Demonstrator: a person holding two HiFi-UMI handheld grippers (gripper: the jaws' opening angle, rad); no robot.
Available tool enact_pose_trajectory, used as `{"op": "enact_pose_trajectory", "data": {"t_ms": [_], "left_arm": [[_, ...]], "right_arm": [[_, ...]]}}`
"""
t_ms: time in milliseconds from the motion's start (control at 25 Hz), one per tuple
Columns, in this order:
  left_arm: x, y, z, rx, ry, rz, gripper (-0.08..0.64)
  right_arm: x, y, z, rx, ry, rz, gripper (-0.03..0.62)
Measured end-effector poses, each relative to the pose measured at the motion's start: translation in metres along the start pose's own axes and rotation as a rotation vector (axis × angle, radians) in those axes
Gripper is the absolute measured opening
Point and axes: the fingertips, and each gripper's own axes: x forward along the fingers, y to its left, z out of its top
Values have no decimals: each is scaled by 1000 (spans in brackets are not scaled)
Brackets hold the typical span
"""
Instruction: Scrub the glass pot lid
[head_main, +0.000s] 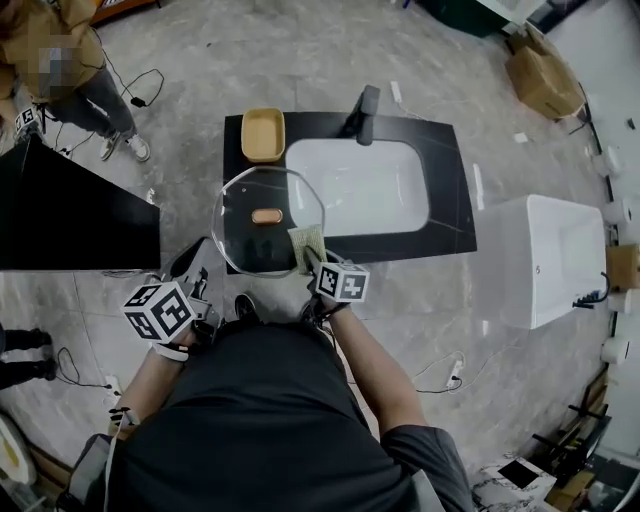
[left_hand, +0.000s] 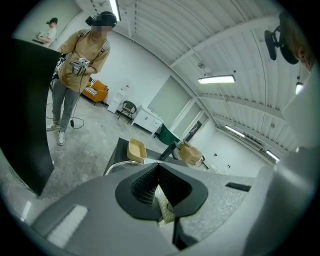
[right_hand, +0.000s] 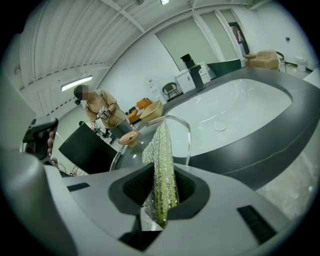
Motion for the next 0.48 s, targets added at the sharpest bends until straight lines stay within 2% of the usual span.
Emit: {"op": "enact_pose_trajectory", "data": {"t_ms": [200,360,480], "left_arm": [[-16,39,3,-73,-14,0,2],[-27,68,6,-43,-19,36,2],[-34,85,7,-74,-37,73,2]], "right_arm": [[-5,-15,2,24,-10,-69,55],[-10,-28,13,56,-15,-159,55],[-15,-39,35,48,-7,-207,55]]}}
